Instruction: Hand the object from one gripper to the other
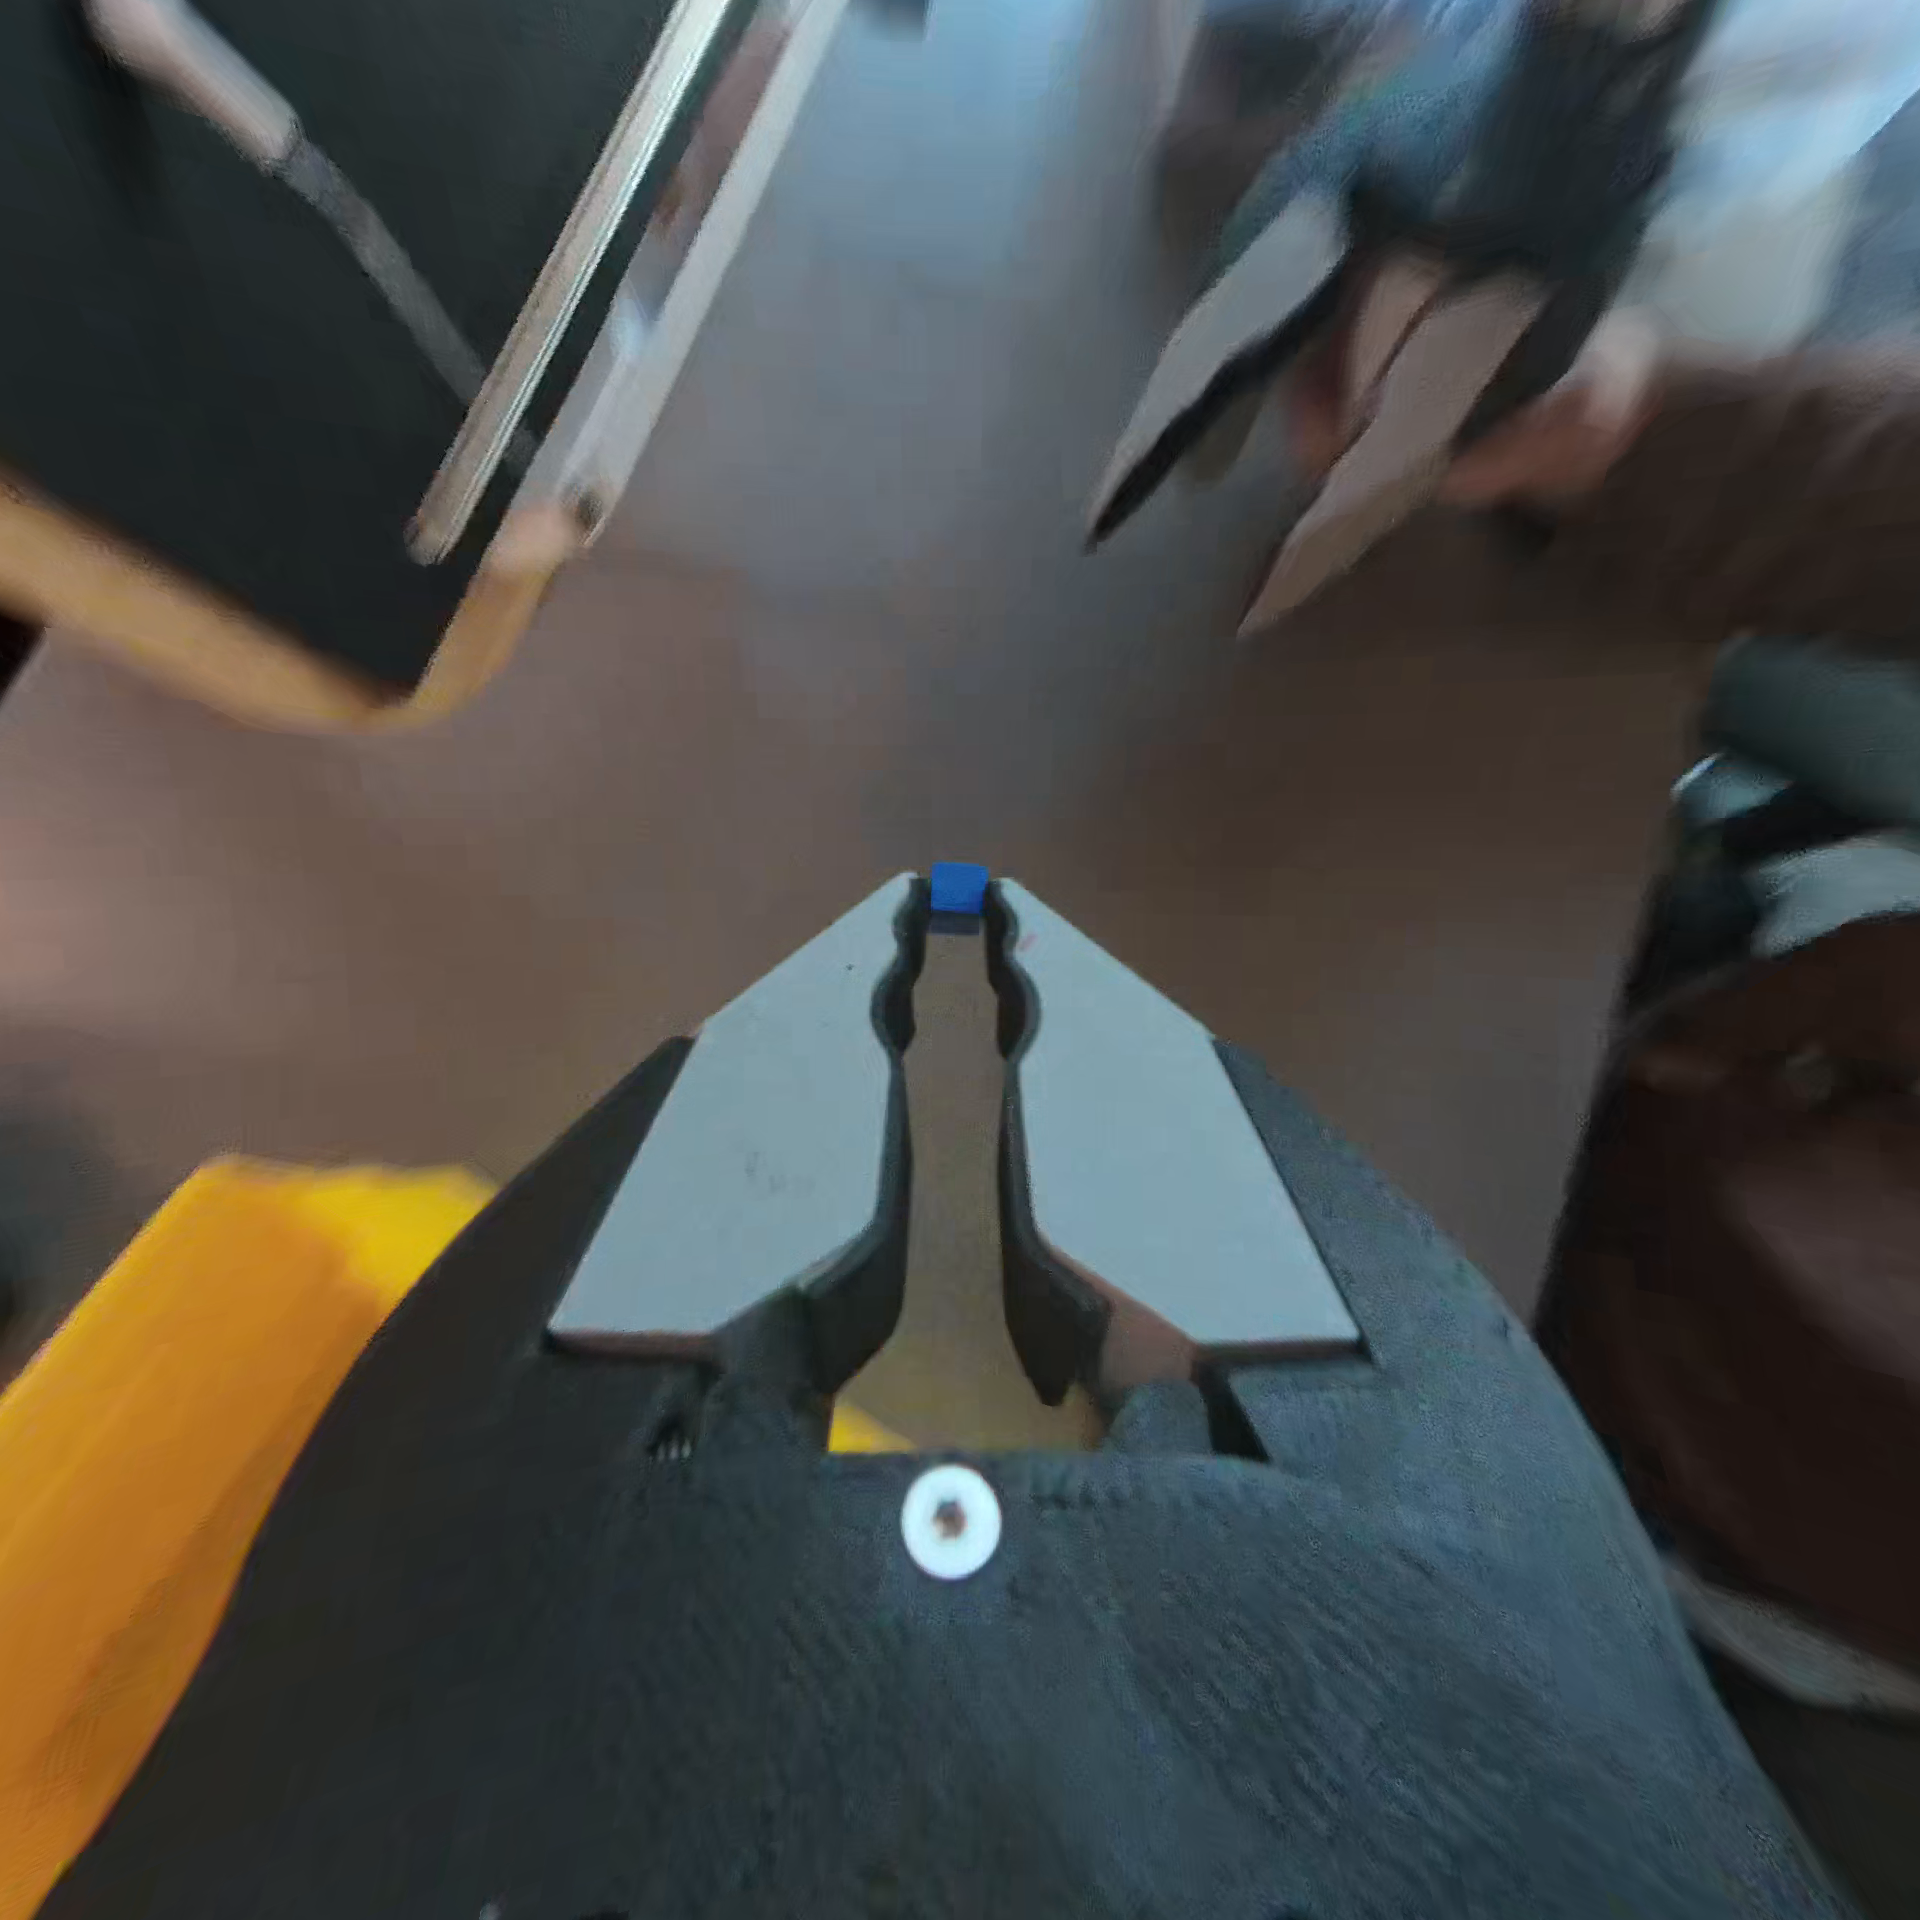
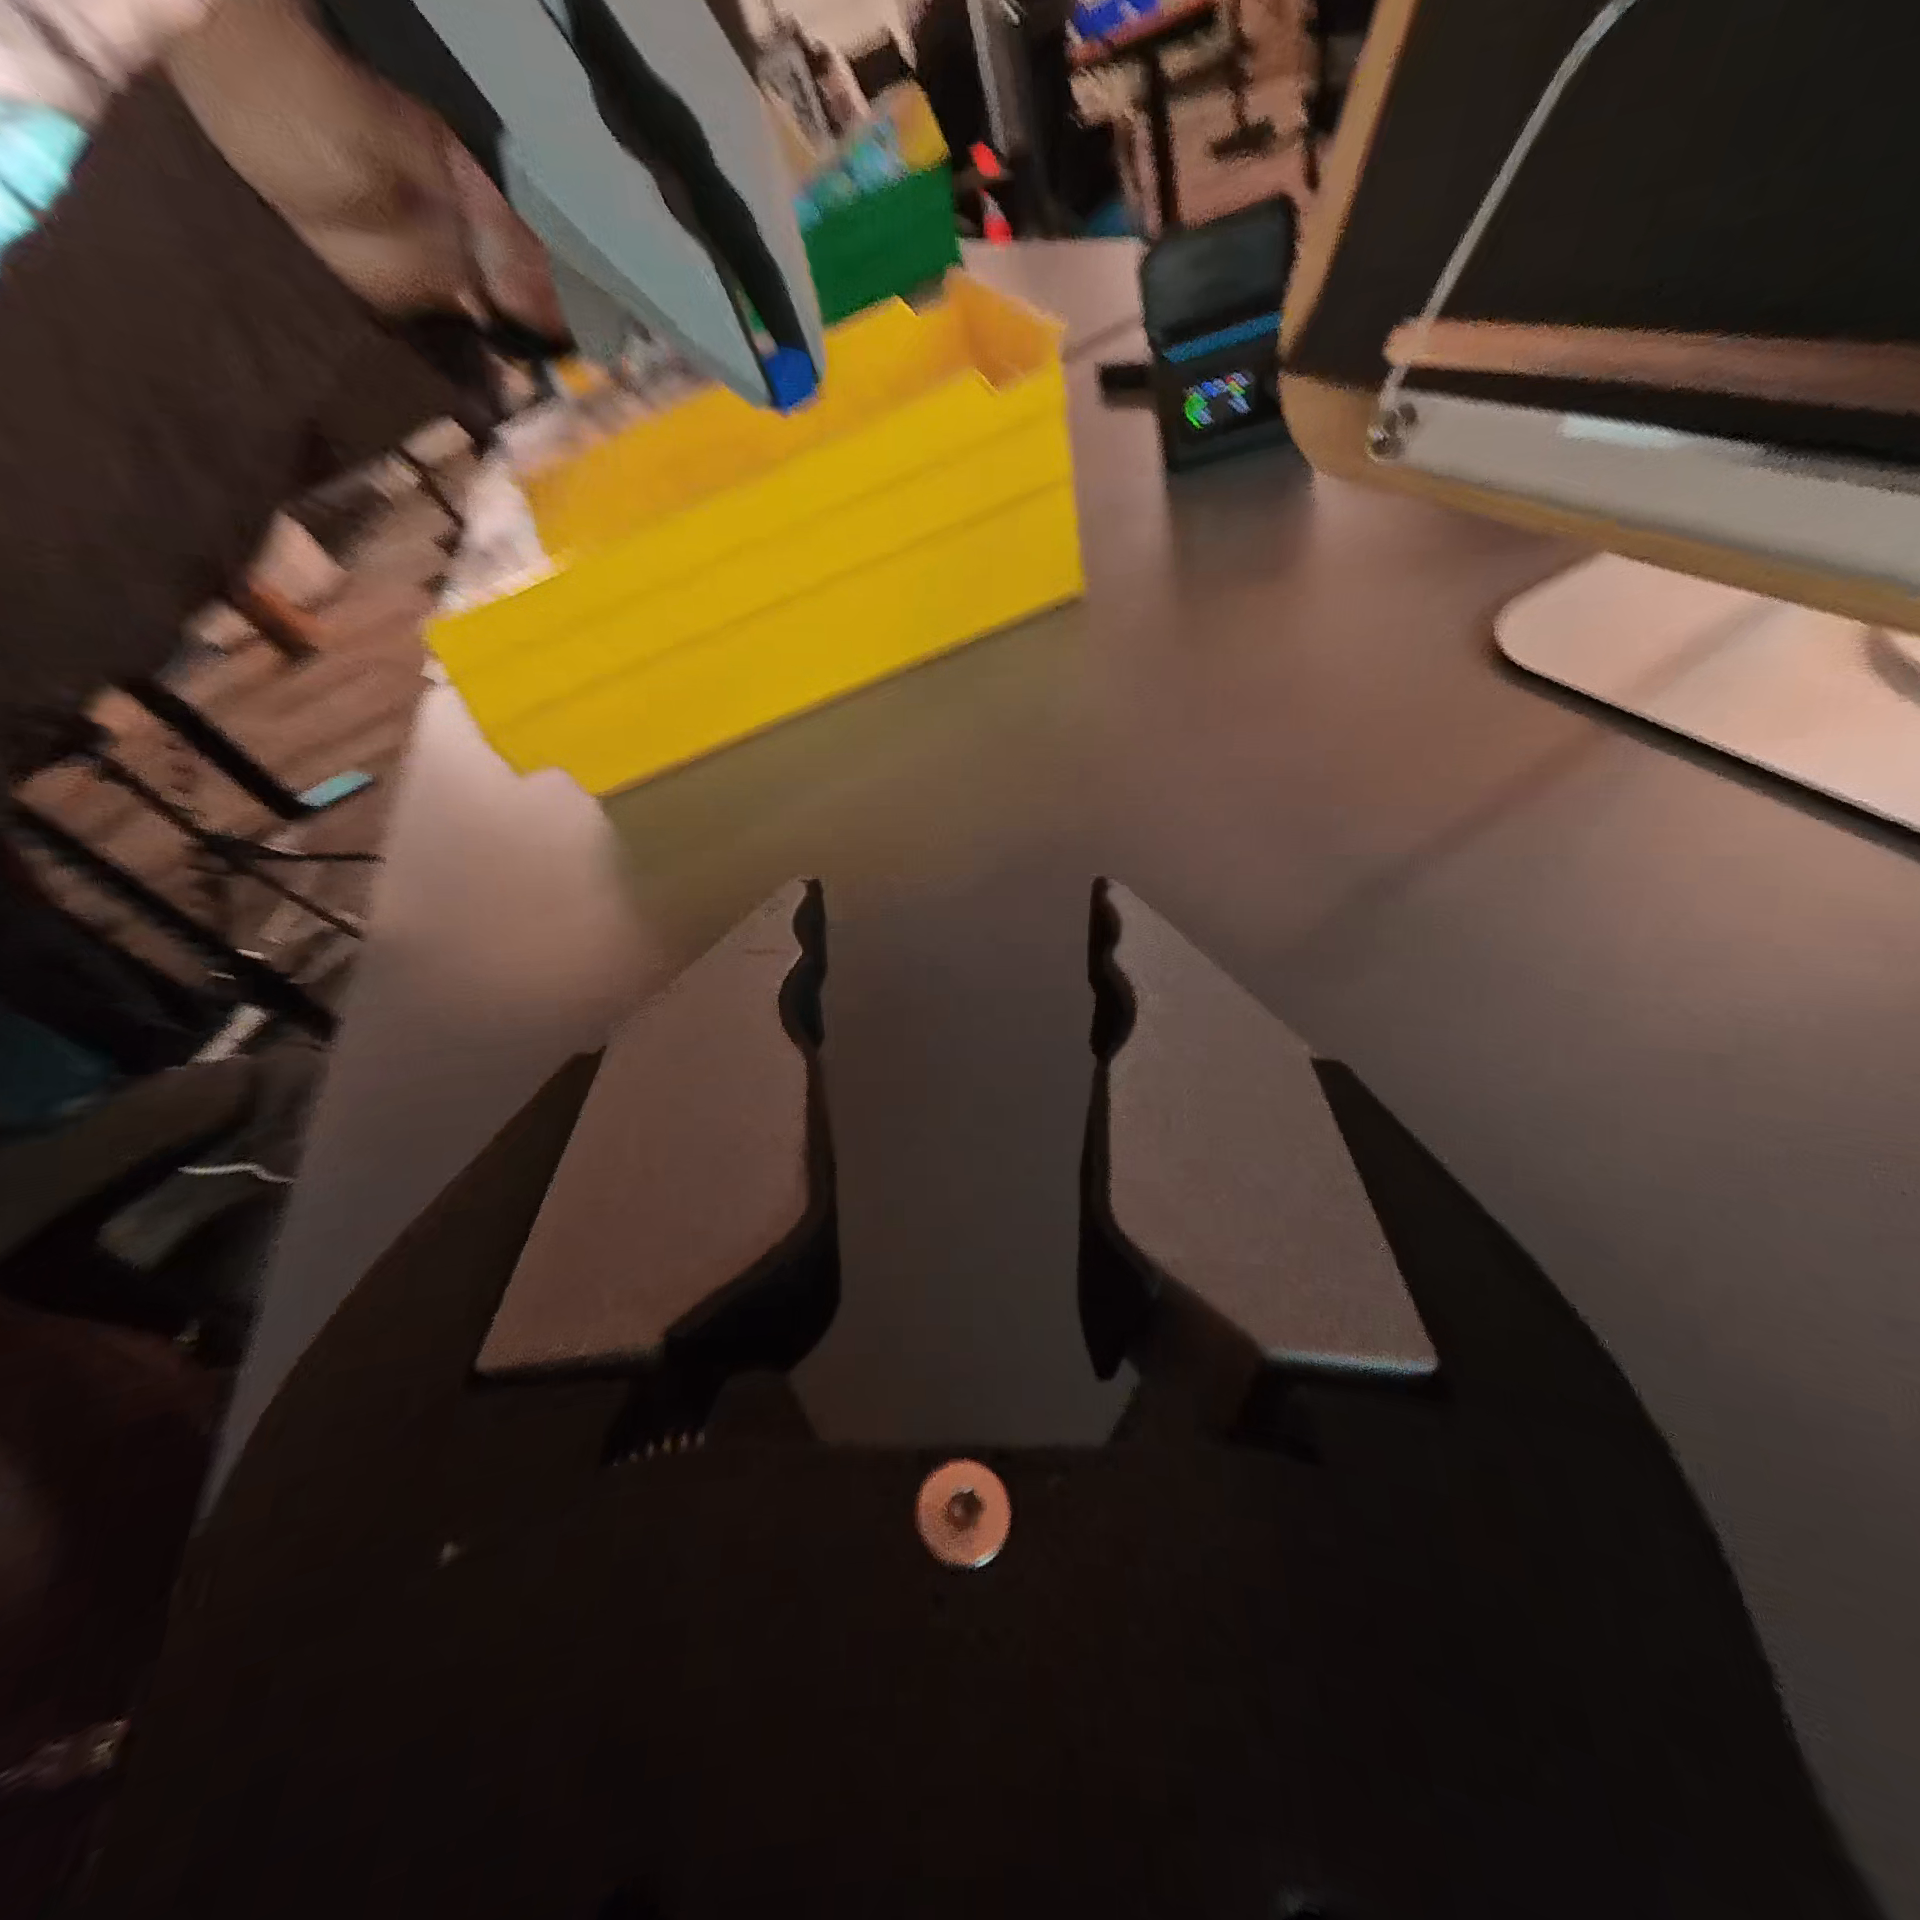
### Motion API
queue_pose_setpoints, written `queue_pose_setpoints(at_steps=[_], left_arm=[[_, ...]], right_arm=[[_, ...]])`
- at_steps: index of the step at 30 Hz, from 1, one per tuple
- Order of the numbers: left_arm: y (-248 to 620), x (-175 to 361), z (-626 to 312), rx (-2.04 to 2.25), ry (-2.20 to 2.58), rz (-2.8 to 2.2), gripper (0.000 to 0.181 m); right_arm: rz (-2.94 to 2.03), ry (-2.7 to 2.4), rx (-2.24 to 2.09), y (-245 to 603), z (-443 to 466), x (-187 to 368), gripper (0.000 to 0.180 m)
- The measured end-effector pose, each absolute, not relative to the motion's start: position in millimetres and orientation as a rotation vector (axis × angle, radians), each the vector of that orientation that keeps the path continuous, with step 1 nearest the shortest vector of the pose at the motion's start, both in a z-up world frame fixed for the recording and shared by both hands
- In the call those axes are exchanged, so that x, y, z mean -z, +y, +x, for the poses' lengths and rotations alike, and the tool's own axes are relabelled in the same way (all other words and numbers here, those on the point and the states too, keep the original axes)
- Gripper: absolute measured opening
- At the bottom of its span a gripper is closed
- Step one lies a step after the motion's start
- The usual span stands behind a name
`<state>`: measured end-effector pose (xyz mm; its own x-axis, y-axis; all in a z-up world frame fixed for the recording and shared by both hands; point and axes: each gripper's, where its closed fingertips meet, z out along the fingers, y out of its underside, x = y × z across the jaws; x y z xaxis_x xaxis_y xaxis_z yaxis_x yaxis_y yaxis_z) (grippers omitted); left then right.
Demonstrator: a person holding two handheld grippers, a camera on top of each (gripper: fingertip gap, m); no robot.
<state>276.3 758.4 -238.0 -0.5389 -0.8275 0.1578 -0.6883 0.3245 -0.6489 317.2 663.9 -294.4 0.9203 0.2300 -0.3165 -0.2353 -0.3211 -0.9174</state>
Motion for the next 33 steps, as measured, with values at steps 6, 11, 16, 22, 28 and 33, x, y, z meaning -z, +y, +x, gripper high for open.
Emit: queue_pose_setpoints(at_steps=[6, 11, 16, 22, 28, 33], left_arm=[[659, 221, 317, 1.769, 1.95, -1.276, 0.007], [665, 248, 351, 2.024, 1.678, -1.421, 0.007], [659, 256, 343, 1.976, 1.78, -1.084, 0.007], [628, 252, 312, 1.592, 1.761, -0.268, 0.007], [618, 252, 311, 1.478, 1.759, -0.195, 0.007], [616, 259, 314, 1.423, 1.776, -0.184, 0.007]], right_arm=[[-1.617, -0.027, -0.716, 649, 310, 254, 0.048], [-1.634, -0.103, -0.575, 635, 317, 250, 0.037], [-1.634, 0.073, -0.7, 637, 343, 261, 0.038], [-1.597, 0.114, -1.024, 634, 327, 261, 0.041], [-1.538, 0.051, -1.146, 630, 311, 252, 0.031], [-1.527, 0.047, -1.195, 629, 307, 251, 0.024]])
